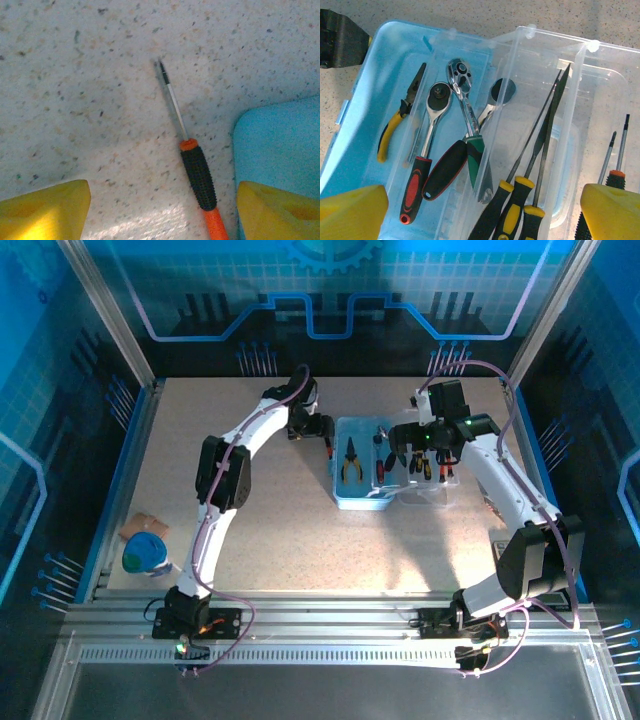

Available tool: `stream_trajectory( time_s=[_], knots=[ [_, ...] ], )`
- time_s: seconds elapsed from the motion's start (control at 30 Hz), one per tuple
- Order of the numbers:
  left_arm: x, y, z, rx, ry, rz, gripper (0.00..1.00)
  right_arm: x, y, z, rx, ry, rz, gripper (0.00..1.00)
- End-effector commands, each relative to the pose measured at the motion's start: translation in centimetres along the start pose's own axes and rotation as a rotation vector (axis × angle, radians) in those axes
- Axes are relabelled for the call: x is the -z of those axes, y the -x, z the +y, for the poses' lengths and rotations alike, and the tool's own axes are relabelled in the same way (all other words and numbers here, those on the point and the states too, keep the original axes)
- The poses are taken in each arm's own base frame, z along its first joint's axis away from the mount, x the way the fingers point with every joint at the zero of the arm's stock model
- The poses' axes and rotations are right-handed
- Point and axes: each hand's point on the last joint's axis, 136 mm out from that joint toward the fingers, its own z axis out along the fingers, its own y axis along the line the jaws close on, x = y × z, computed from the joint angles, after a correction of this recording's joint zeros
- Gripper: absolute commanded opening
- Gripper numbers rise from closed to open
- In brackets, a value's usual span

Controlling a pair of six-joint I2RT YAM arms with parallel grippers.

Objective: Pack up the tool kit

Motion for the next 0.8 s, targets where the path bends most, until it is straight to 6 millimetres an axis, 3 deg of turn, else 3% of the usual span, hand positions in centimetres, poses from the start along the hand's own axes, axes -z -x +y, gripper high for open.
stream_trajectory(
  time_s=[0.0, 0.5, 0.77],
  knots=[
    [-0.8, -1.4, -1.8, -0.009, -0.025, 0.055, 0.77, 0.6, -0.4, 0.1, 0.012, 0.013, 0.001, 1.00],
    [-3.2, -4.1, 1.0, -0.087, 0.213, 0.144, 0.77, 0.7, -0.5, 0.0, 0.003, 0.025, -0.008, 1.00],
    [-2.7, -4.7, 2.0, -0.095, 0.245, 0.163, 0.76, 0.7, -0.4, 0.1, 0.001, 0.033, -0.011, 1.00]
  ],
)
